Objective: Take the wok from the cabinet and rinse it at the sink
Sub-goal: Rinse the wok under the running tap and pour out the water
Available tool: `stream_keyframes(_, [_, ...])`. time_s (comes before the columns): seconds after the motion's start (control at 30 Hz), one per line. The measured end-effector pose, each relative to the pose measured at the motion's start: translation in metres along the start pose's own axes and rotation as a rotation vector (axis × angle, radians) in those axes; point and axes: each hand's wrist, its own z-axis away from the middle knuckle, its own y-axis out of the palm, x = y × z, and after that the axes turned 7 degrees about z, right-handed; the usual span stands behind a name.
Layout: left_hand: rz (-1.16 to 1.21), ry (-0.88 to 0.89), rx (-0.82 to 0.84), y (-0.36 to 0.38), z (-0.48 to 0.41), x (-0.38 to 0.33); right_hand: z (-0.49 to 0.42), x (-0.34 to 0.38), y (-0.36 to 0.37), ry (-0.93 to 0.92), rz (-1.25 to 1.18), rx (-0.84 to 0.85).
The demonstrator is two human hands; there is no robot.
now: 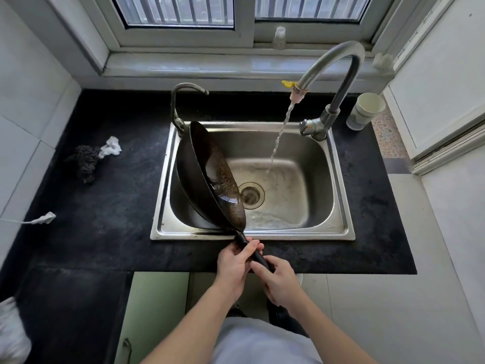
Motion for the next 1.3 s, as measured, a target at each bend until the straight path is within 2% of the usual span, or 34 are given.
stream_keyframes(0.23, [-0.171,0.063,-0.107,0.013,-0.003,0.001,-0.001,0.003,-0.009,0.106,-0.152,0.077])
stream_keyframes(0.37, [-0.202,0.06,-0.113,0.015,-0.005,0.0,-0.002,0.003,-0.01,0.128,-0.236,0.097])
stream_keyframes(0.47, [-0.104,-0.01,-0.058,0.012,-0.008,-0.002,-0.001,0.005,-0.011,0.124,-0.24,0.106])
stream_keyframes(0.6, [0.144,-0.098,0.008,0.013,-0.01,-0.004,-0.003,0.009,-0.016,0.1,-0.211,0.128])
stream_keyframes(0.73, [0.301,-0.089,0.082,0.014,-0.011,-0.004,-0.003,0.014,-0.024,0.086,-0.209,0.164])
stream_keyframes(0.93, [0.182,-0.005,0.105,0.02,-0.006,-0.006,0.003,0.023,-0.035,0.11,-0.112,0.185])
stream_keyframes(1.03, [0.116,0.012,0.101,0.025,-0.005,-0.006,-0.001,0.028,-0.03,0.184,0.074,0.104])
stream_keyframes(1.17, [0.083,0.004,0.119,0.036,-0.006,-0.005,-0.001,0.028,-0.015,0.169,0.422,-0.166])
stream_keyframes(1.3, [0.021,-0.01,0.127,0.039,-0.007,0.002,0.002,0.018,-0.018,0.132,0.473,-0.254])
